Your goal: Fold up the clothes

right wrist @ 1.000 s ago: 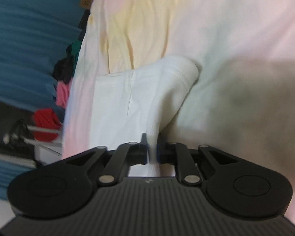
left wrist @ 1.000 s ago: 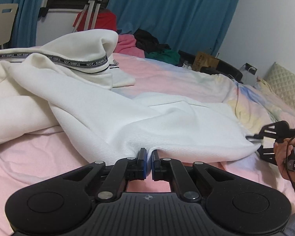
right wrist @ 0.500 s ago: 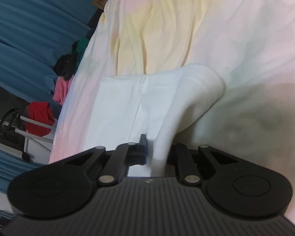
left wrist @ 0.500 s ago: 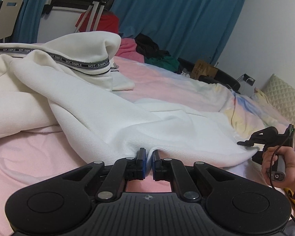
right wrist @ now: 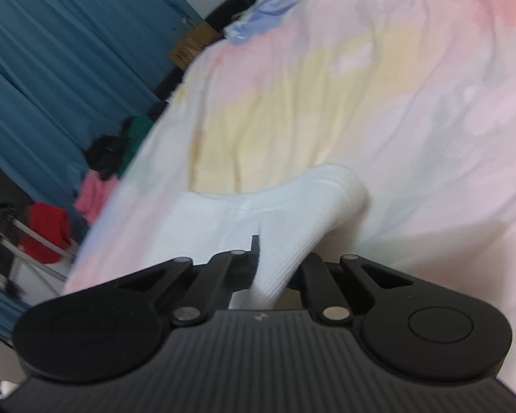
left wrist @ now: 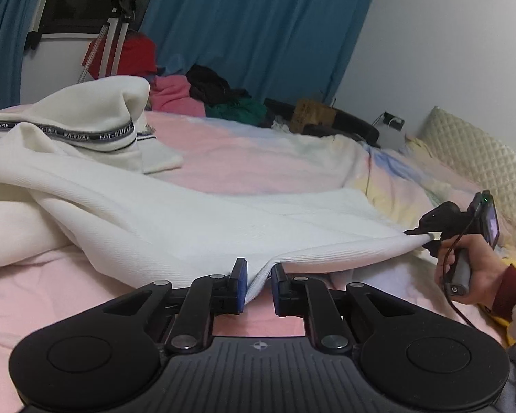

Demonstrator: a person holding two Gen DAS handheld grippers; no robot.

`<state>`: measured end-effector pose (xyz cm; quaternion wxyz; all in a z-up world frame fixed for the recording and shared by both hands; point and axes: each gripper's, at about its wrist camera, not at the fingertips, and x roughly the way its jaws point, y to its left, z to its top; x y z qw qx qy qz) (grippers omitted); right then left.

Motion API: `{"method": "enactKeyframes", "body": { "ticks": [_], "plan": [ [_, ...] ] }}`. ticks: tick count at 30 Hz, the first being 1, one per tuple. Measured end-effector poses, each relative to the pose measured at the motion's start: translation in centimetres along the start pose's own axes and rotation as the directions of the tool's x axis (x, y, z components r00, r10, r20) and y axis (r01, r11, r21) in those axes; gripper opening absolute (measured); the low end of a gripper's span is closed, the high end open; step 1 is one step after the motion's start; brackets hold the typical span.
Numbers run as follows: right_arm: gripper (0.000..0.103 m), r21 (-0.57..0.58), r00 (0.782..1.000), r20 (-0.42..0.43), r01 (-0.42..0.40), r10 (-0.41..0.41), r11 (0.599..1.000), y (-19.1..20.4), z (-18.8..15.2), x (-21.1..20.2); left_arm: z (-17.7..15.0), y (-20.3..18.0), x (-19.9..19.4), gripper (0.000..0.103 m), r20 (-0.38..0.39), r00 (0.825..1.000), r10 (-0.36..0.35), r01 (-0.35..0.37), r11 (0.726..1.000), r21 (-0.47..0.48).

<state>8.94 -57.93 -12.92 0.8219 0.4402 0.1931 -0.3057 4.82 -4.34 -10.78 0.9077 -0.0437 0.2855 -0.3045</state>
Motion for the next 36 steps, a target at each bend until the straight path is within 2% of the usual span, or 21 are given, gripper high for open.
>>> {"method": "enactKeyframes", "body": {
  "ticks": [4,5,7,8,9,11,12,14,15,17,19,21,23,25,27,28,31,32,33,35,36],
  "plan": [
    [0.009,-0.02,0.997,-0.049,0.058,-0.059,0.998,0.3,-0.8,0.6,-0.1,0.1,0.3,0.02,-0.031,0.999,0.016,-0.016,1.0,-0.006],
    [0.011,-0.021,0.996,-0.057,0.069,-0.07,0.997,0.3,-0.9,0.3,-0.1,0.2,0.2,0.027,-0.041,0.999,0.011,-0.012,1.0,-0.024],
    [0.023,-0.023,0.993,-0.07,0.091,-0.093,0.996,0.4,-1.1,-0.3,0.1,0.7,0.0,0.053,-0.06,0.998,0.003,-0.007,0.998,-0.064],
    [0.04,-0.028,0.992,-0.07,0.101,-0.102,0.995,0.6,-1.2,-0.7,0.3,1.0,-0.3,0.067,-0.06,0.998,0.0,-0.006,0.996,-0.094],
    [0.058,-0.034,0.992,-0.061,0.106,-0.108,0.994,0.8,-1.2,-1.3,0.5,1.3,-0.7,0.07,-0.06,0.998,-0.005,-0.003,0.992,-0.125],
    [0.072,-0.05,0.994,-0.014,0.106,-0.107,0.993,1.4,-1.1,-2.9,1.1,2.1,-1.9,0.076,-0.054,0.998,-0.021,0.009,0.98,-0.2],
    [0.072,-0.06,0.994,0.012,0.108,-0.107,0.992,1.8,-1.1,-3.7,1.5,2.7,-2.5,0.082,-0.046,0.999,-0.019,0.007,0.969,-0.248],
    [0.071,-0.084,0.99,0.085,0.123,-0.116,0.989,2.6,-0.8,-5.2,2.1,4.5,-3.9,0.083,-0.023,1.0,-0.002,-0.007,0.932,-0.362],
    [0.072,-0.097,0.985,0.127,0.132,-0.119,0.987,3.1,-0.8,-6.0,2.2,5.8,-4.6,0.084,-0.017,1.0,0.012,-0.018,0.899,-0.438],
    [0.072,-0.132,0.976,0.193,0.131,-0.104,0.983,4.1,-0.7,-7.1,1.7,8.9,-5.7,0.087,-0.014,0.999,0.044,-0.044,0.798,-0.601],
    [0.072,-0.195,0.976,0.208,0.11,-0.068,0.975,5.3,-1.1,-7.4,0.8,12.1,-6.6,0.087,-0.022,0.996,0.086,-0.074,0.666,-0.742],
    [0.072,-0.265,0.979,0.198,0.095,-0.042,0.96,6.4,-1.8,-7.3,-0.6,15.1,-7.2,0.087,-0.038,0.99,0.136,-0.103,0.511,-0.854],
    [0.072,-0.32,0.988,0.156,0.071,-0.021,0.945,7.3,-2.7,-6.8,-2.1,17.8,-7.7,0.087,-0.048,0.983,0.178,-0.109,0.353,-0.929],
    [0.072,-0.362,0.995,0.102,0.046,-0.009,0.931,8.0,-3.6,-5.9,-3.2,20.1,-8.1,0.086,-0.023,0.974,0.224,-0.078,0.24,-0.968],
    [0.072,-0.386,0.998,0.058,0.043,-0.023,0.921,8.4,-4.5,-4.8,-3.8,21.9,-9.0,0.082,-0.028,0.939,0.342,-0.087,0.156,-0.984],
    [0.072,-0.402,0.999,0.039,0.041,-0.028,0.914,8.6,-4.9,-4.3,-4.0,22.6,-9.3,0.082,-0.032,0.923,0.384,-0.088,0.13,-0.988],
    [0.072,-0.481,0.999,0.011,0.047,-0.048,0.875,9.3,-5.9,-3.0,-4.2,24.7,-9.3,0.074,0.01,0.905,0.425,-0.025,0.077,-0.997],
    [0.072,-0.502,0.998,0.01,0.055,-0.058,0.863,9.4,-6.2,-2.8,-4.1,25.1,-9.4,0.06,0.013,0.899,0.437,-0.024,0.079,-0.997],
    [0.072,-0.517,0.998,0.011,0.062,-0.066,0.854,9.5,-6.3,-2.5,-3.8,25.3,-9.4,0.038,-0.001,0.895,0.445,-0.048,0.094,-0.994],
    [0.072,-0.534,0.996,0.009,0.076,-0.084,0.842,9.3,-6.5,-2.0,-3.0,25.6,-9.8,0.02,-0.031,0.889,0.457,-0.106,0.139,-0.985],
    [0.072,-0.536,0.996,0.003,0.08,-0.092,0.84,9.2,-6.5,-1.8,-2.6,25.5,-10.4,0.015,-0.021,0.884,0.468,-0.107,0.159,-0.982]
  ]
}}
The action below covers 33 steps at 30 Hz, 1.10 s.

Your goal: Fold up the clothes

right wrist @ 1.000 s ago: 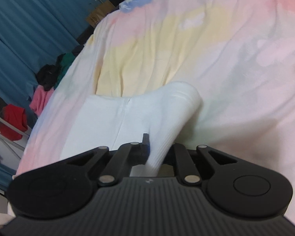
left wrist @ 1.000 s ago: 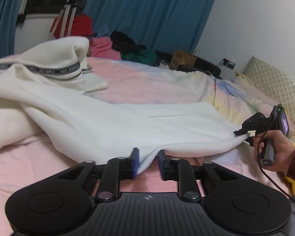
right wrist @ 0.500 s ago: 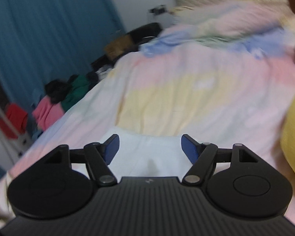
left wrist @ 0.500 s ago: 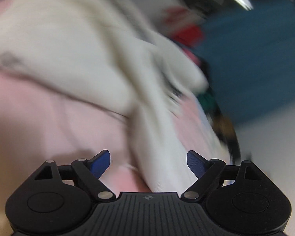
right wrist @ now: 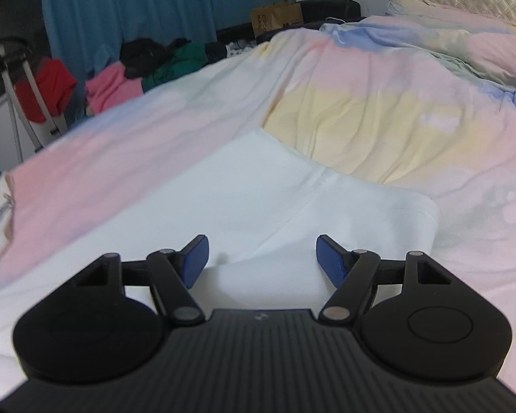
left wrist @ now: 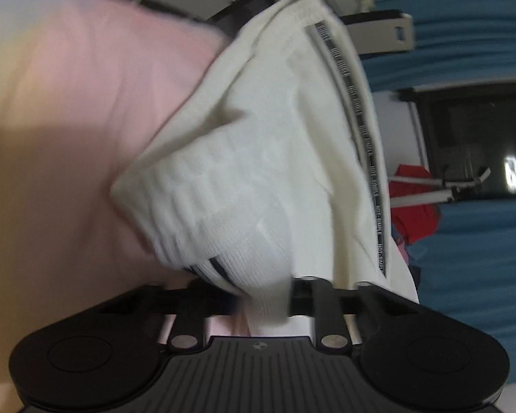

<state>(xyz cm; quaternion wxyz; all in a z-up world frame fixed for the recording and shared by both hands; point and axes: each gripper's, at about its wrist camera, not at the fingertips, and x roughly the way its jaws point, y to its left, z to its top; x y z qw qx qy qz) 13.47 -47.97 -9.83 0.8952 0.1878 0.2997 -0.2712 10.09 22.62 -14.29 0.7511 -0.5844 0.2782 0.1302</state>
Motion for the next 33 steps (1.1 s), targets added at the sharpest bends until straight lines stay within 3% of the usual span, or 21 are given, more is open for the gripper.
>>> {"method": "enactKeyframes", "body": {
  "ticks": [3,6,8,10,12,14,16,18,20,21,23,25,27,29,31,33],
  "plan": [
    [0.071,0.016,0.999,-0.044,-0.004,0.004,1.0,-0.7,-0.3,1.0,1.6,-1.9,-3.1,0.012,0.061,0.998,-0.022,0.015,0.995,0.102],
    [0.071,0.018,0.998,-0.065,0.002,-0.001,1.0,-1.1,-0.4,1.8,3.8,-4.9,-7.7,0.011,0.09,0.994,-0.057,0.035,0.972,0.232],
    [0.071,0.01,0.998,-0.059,0.006,-0.006,1.0,-0.9,-0.4,2.1,5.7,-5.9,-10.7,0.011,0.057,0.996,-0.065,0.048,0.966,0.254],
    [0.071,-0.003,0.999,-0.05,0.017,-0.017,1.0,-0.9,-0.3,2.4,7.7,-5.3,-13.3,0.011,0.002,0.998,-0.058,0.056,0.978,0.202],
    [0.07,0.006,0.998,-0.049,0.031,-0.031,0.999,-1.3,-0.2,2.5,9.1,-4.3,-14.9,0.011,-0.027,1.0,-0.013,0.017,0.985,0.172],
    [0.07,0.026,0.998,-0.051,0.045,-0.044,0.999,-1.8,-0.1,2.4,9.8,-2.7,-14.7,0.011,-0.018,0.997,0.08,-0.074,0.971,0.229],
    [0.07,0.063,0.998,-0.053,0.049,-0.046,0.997,-2.7,-0.1,2.0,9.8,-0.6,-13.3,0.012,-0.022,0.981,0.193,-0.179,0.942,0.283],
    [0.07,0.117,0.998,-0.05,0.045,-0.039,0.992,-3.9,0.0,1.5,9.4,1.4,-11.1,0.012,-0.05,0.954,0.295,-0.261,0.904,0.338],
    [0.07,0.183,0.999,-0.045,0.036,-0.029,0.982,-5.0,0.0,0.9,9.1,2.5,-10.0,0.013,-0.053,0.947,0.316,-0.276,0.888,0.367],
    [0.07,0.211,0.999,-0.043,0.032,-0.023,0.977,-5.5,0.0,0.6,8.7,2.4,-10.0,0.015,-0.035,0.952,0.305,-0.267,0.879,0.396],
    [0.071,0.228,0.999,-0.031,0.015,-0.009,0.973,-5.5,0.1,0.0,7.8,1.3,-10.6,0.018,-0.007,0.95,0.313,-0.27,0.832,0.484],
    [0.071,0.225,1.0,-0.011,-0.005,0.008,0.974,-5.2,0.3,-0.8,6.5,-0.1,-11.1,0.031,0.019,0.941,0.339,-0.288,0.768,0.572],
    [0.071,0.188,0.999,0.02,-0.032,0.029,0.982,-4.0,0.8,-1.7,5.5,-1.1,-11.5,0.055,0.037,0.925,0.377,-0.319,0.723,0.612],
    [0.071,0.163,0.997,0.055,-0.07,0.061,0.984,-2.8,1.3,-3.0,4.3,-2.5,-12.3,0.068,0.07,0.908,0.413,-0.357,0.674,0.646],
    [0.071,0.145,0.99,0.086,-0.12,0.108,0.982,-1.4,1.7,-4.5,2.3,-4.5,-13.1,0.083,0.176,0.893,0.414,-0.41,0.591,0.694],
    [0.071,0.137,0.977,0.096,-0.203,0.191,0.97,0.0,1.9,-6.3,-0.3,-6.6,-14.6,0.087,0.281,0.887,0.365,-0.441,0.498,0.747]
  ]
}}
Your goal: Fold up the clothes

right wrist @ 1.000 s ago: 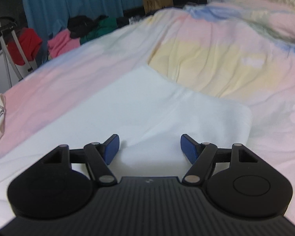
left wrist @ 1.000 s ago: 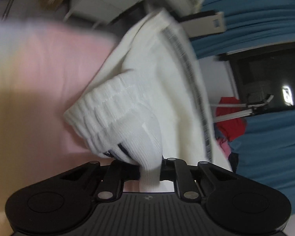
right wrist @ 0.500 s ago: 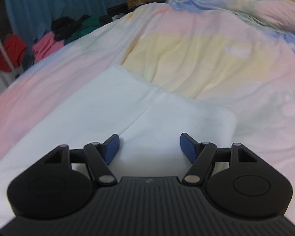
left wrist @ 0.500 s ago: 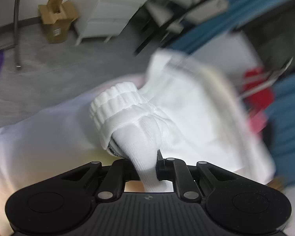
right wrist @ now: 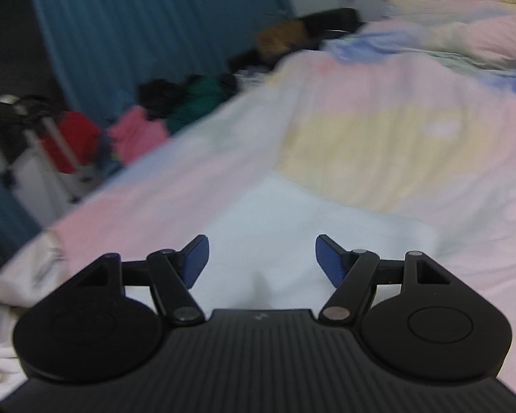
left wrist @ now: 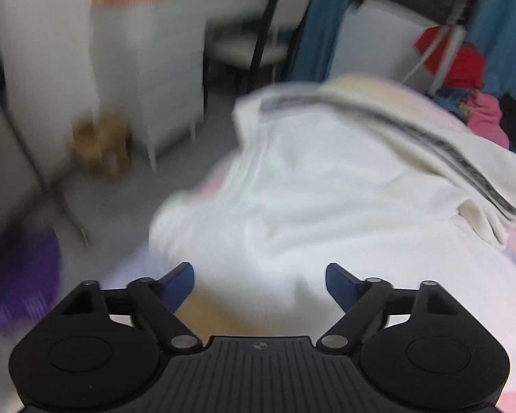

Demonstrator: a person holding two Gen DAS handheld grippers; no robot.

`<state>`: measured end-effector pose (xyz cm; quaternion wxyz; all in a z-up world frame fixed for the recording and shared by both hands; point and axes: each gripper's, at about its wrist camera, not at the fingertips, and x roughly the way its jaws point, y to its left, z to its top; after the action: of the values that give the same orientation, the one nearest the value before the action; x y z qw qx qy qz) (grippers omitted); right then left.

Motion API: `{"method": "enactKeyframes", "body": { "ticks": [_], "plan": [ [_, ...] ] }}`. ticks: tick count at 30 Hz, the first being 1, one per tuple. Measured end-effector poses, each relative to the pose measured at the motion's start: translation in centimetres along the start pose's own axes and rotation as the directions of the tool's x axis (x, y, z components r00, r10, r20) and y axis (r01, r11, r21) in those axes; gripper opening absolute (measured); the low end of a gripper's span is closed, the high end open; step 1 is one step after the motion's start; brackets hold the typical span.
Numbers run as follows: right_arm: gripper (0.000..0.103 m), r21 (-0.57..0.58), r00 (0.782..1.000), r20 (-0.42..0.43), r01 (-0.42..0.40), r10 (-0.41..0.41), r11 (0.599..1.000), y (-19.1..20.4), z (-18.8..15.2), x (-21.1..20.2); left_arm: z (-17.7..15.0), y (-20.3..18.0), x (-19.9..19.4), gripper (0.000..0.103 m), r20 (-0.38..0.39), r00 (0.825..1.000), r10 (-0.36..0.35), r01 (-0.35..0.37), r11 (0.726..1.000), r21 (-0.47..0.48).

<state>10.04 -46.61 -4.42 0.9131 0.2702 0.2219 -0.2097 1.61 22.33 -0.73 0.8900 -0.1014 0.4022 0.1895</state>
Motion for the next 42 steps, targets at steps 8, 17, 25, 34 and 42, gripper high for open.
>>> {"method": "enactKeyframes", "body": {
  "ticks": [8,17,25,34,42],
  "plan": [
    [0.071,-0.118,0.957,-0.052,-0.29,0.286,0.95,6.7,-2.5,-4.8,-1.2,-10.3,-6.0,0.09,0.204,0.958,-0.203,0.176,0.974,0.142],
    [0.071,-0.233,0.901,-0.11,-0.434,0.42,0.87,10.9,-6.1,-7.5,-2.2,-20.7,-6.2,0.09,0.271,0.867,-0.417,0.323,0.887,0.33],
    [0.064,-0.257,0.865,-0.116,-0.501,0.488,0.826,11.9,-7.7,-6.2,-4.6,-22.0,-1.6,0.09,0.252,0.856,-0.451,0.357,0.87,0.341],
    [0.026,-0.292,0.866,-0.196,-0.499,0.46,0.816,14.3,-10.6,-2.7,-4.7,-20.2,-0.9,0.09,0.248,0.873,-0.419,0.336,0.887,0.317],
    [0.039,-0.132,0.858,-0.306,-0.468,0.413,0.874,17.8,-9.8,4.2,-4.9,-18.5,-1.7,0.091,0.237,0.836,-0.495,0.452,0.866,0.216]
  ]
}}
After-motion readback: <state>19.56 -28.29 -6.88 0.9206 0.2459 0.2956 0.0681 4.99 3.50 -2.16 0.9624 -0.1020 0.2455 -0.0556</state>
